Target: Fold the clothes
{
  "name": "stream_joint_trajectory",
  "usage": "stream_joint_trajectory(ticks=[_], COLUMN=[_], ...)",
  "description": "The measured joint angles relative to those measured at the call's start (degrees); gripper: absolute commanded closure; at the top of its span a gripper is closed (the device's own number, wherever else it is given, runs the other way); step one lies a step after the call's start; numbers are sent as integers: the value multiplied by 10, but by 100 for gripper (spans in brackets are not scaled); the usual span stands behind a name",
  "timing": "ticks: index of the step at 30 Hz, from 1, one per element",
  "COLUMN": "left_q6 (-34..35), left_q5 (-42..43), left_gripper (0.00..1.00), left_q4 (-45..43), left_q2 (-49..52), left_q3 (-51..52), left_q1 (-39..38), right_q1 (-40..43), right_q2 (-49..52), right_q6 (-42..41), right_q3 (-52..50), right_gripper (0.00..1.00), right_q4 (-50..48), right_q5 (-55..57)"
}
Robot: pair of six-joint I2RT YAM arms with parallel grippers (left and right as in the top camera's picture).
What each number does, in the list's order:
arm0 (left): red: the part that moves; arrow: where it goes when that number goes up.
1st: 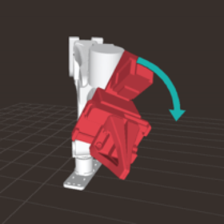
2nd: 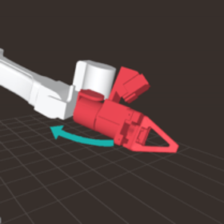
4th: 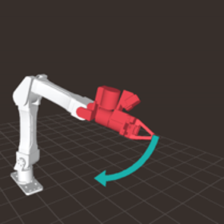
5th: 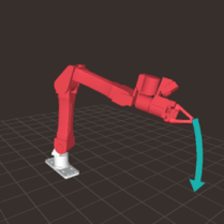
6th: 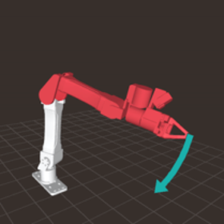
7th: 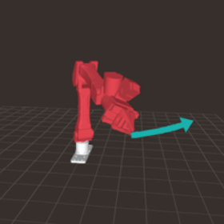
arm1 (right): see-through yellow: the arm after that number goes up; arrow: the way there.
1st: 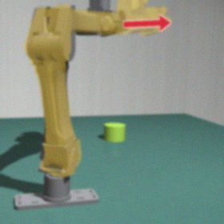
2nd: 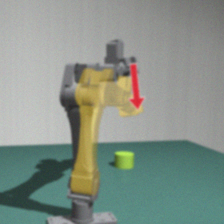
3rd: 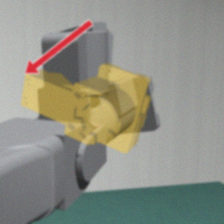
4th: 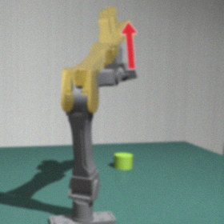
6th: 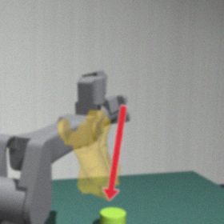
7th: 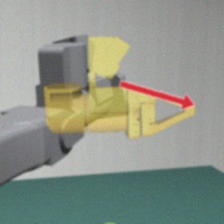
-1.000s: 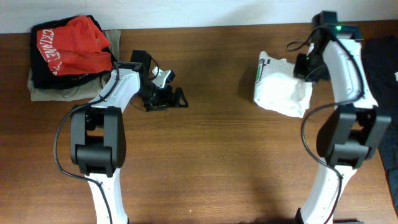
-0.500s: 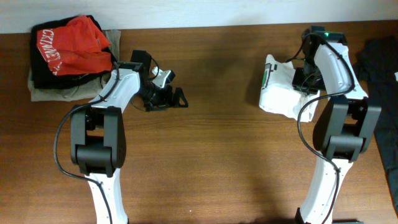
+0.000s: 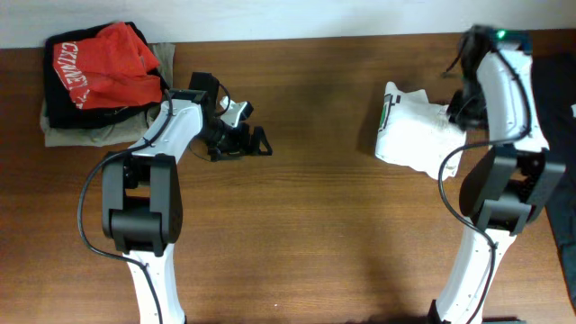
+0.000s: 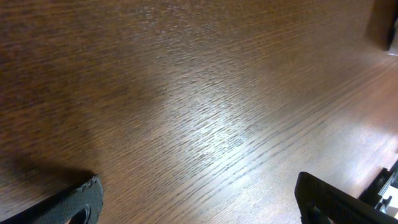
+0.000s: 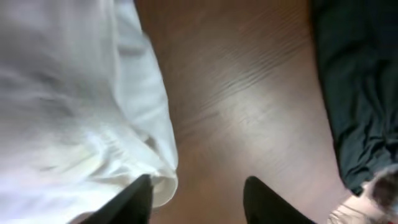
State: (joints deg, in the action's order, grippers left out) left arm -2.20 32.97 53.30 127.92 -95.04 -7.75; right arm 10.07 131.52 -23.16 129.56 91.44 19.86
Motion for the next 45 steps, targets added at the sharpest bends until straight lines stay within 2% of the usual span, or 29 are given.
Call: stream_joint_trajectory(ticks=[2, 4, 7, 8, 16, 18, 23, 26, 27, 28, 29, 30, 34, 38, 45], left_q6=[0, 0, 0, 0, 0, 0, 0, 0, 0, 0, 0, 0, 1, 45, 79], left_q5=[-1, -2, -2, -2, -2, -2, -2, -2, -2, 1, 5, 11, 64, 103, 105], left_gripper=[1, 1, 1, 1, 1, 1, 1, 1, 1, 1, 1, 1, 1, 1, 1], left_q4=[0, 0, 0, 0, 0, 0, 0, -10, -21, -35, -45, -59, -154, -272, -363], left_q2=[0, 0, 0, 0, 0, 0, 0, 0, 0, 0, 0, 0, 11, 26, 26], left_q3=[0, 0, 0, 0, 0, 0, 0, 0, 0, 0, 0, 2, 8, 15, 16], left_q1=[0, 0, 0, 0, 0, 0, 0, -2, -4, -6, -8, -12, -45, -114, -246], right_q1=[0, 0, 0, 0, 16, 30, 45, 34, 28, 18, 10, -5, -49, -59, -38], right_q2=[-2, -5, -4, -4, 9, 9, 9, 9, 9, 7, 7, 5, -5, -7, -13], right_q6=[5, 27, 75, 82, 103, 103, 105, 105, 104, 106, 108, 105, 109, 104, 97], right_q3=[76, 92, 75, 59, -170, -193, -185, -130, -106, -66, -32, 14, 127, 203, 221], right_gripper=[44, 49, 84, 87, 90, 96, 96, 88, 77, 51, 33, 21, 18, 15, 17], right_q4=[9, -9, -56, -72, -213, -214, -181, -136, -121, -98, -77, -54, 16, 56, 56], right_q5=[-16, -51, -134, -147, -174, -165, -144, -146, -147, -148, -148, -148, -154, -189, -227])
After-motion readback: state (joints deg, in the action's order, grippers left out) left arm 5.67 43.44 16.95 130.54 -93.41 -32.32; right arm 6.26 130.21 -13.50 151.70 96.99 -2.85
